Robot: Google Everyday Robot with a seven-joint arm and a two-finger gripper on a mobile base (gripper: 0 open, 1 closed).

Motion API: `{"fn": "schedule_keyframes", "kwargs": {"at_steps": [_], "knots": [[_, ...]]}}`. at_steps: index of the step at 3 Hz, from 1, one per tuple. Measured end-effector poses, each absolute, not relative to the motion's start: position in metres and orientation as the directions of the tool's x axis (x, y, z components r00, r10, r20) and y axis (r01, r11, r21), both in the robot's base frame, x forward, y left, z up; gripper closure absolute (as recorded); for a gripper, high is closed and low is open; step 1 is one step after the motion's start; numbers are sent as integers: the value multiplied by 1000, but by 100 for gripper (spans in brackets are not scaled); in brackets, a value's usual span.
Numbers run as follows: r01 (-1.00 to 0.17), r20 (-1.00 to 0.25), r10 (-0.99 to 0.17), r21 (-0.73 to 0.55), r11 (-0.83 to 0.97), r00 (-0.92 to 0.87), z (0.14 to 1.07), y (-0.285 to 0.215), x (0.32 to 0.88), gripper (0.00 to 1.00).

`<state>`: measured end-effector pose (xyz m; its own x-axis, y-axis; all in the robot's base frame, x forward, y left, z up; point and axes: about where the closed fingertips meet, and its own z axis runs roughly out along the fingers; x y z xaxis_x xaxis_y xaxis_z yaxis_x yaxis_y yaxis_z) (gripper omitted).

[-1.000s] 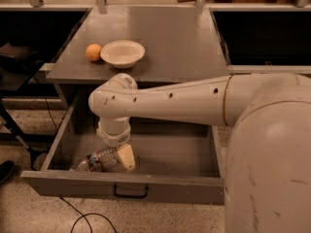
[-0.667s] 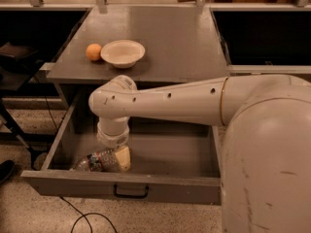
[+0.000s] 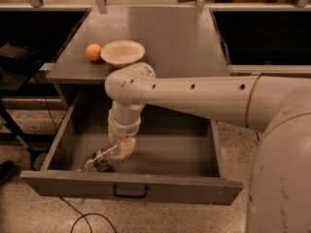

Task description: Pick water bottle from top drawer and place on counter

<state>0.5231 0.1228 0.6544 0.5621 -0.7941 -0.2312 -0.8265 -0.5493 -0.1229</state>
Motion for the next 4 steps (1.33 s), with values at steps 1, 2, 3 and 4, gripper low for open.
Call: {"fn": "schedule_keyframes", "kwargs": {"at_steps": [1,2,3,4], "knots": [[-852,-280,-805,-151,-501,523,685,102,528,90],[-868,-309,-811,-192,-458,496,724,72,527,100],[-878,-308,-827,-254,-405,470,785,27,526,100],[-885,-268,-860,-305,-351,434,847,-16,530,100]]}}
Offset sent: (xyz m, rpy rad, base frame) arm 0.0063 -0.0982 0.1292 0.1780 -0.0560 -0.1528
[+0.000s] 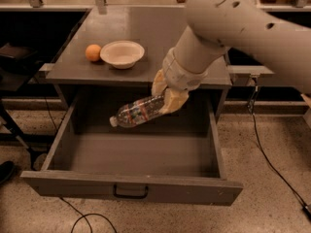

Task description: Pick water bottle from top drawer and place on counter

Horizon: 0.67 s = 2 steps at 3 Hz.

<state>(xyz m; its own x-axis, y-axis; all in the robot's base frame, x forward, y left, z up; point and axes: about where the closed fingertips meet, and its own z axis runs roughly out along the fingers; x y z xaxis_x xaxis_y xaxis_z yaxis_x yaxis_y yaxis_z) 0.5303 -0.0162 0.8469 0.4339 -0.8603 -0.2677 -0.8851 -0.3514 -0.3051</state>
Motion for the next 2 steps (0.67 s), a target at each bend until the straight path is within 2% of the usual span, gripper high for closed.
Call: {"fn": "schedule_keyframes", "kwargs": {"at_steps": [2], "knots": [[-928,-192,-951,-330,-170,242,902,-87,590,100]]}}
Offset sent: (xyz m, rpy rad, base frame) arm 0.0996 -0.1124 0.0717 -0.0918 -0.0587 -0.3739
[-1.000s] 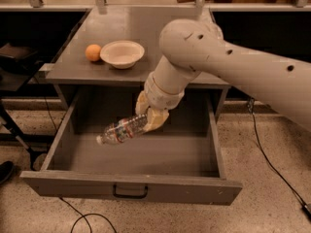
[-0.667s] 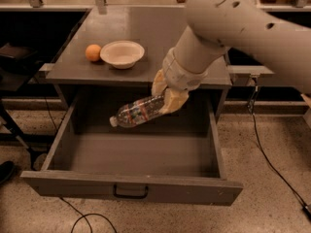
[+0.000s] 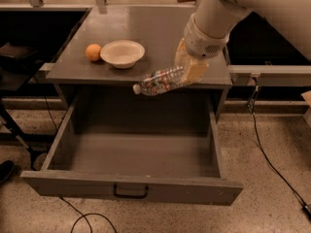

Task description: Pick water bottle from top drawer and place on counter

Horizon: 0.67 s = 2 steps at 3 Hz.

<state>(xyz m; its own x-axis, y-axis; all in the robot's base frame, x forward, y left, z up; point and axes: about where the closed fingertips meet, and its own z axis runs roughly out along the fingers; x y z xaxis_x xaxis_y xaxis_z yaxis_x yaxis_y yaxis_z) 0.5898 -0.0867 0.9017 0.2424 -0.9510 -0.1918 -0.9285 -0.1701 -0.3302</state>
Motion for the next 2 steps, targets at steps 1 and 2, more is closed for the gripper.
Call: {"fn": "schedule_keyframes", "kwargs": {"at_steps": [1,2], "knots": [[-938,-192,-974,-345,-46,118,909,-120,623,100],[-939,-265,-964,-323,117,-29,906,-156,650,100]]}}
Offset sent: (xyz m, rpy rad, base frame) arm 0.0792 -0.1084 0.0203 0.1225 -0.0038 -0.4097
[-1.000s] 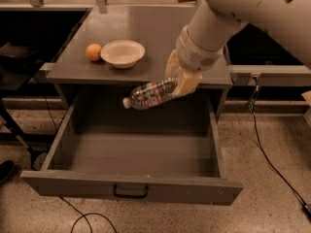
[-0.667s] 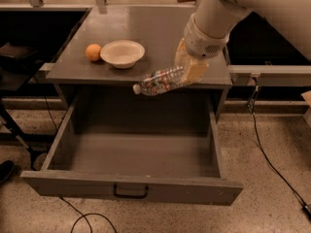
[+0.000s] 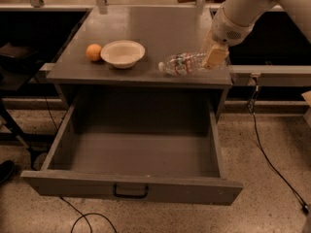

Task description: Pick water bottle from top drawer and place on counter

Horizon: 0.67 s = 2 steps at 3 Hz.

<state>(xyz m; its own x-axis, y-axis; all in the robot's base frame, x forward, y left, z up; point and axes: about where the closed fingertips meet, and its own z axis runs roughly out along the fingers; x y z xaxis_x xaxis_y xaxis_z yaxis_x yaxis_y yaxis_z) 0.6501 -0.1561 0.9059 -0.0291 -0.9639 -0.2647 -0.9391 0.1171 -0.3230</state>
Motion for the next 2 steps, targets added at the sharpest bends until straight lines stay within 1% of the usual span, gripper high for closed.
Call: {"fn": "schedule_keyframes", "kwargs": {"at_steps": [1,2], "knots": [[-944,-307,-948,-283,171,-80,891,-162,662,100],[-947,-376,-919,-238,217,-116,868,-154,670,100]]}}
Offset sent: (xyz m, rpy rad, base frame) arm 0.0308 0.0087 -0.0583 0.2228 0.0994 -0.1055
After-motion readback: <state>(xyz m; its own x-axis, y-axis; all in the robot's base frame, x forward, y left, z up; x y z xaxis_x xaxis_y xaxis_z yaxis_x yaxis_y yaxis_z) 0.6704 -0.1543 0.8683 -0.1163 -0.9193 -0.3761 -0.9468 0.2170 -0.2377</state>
